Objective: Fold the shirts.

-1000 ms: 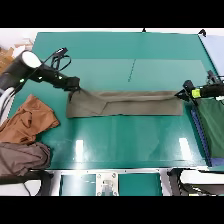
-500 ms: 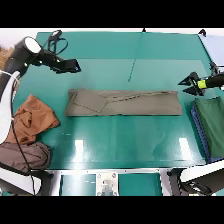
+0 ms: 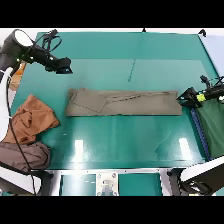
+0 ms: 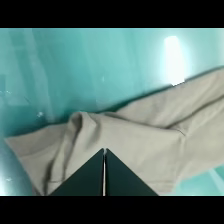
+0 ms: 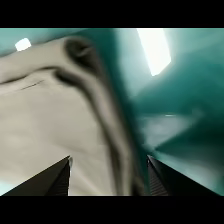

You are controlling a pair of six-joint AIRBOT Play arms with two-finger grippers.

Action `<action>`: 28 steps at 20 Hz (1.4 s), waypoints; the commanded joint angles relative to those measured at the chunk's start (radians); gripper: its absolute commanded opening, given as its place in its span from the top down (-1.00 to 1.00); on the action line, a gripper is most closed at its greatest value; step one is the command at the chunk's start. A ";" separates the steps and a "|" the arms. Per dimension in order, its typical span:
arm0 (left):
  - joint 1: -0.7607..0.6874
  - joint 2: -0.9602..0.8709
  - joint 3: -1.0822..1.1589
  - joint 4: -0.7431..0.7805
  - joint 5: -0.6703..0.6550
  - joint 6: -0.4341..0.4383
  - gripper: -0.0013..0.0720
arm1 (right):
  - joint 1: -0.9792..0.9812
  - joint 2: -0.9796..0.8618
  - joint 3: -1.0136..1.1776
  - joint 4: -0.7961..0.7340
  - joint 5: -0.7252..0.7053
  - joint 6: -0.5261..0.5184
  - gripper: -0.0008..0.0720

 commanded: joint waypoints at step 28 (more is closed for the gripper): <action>-0.677 -0.391 0.029 -0.307 0.555 0.054 0.89 | 0.204 0.333 0.317 0.397 0.329 0.041 0.94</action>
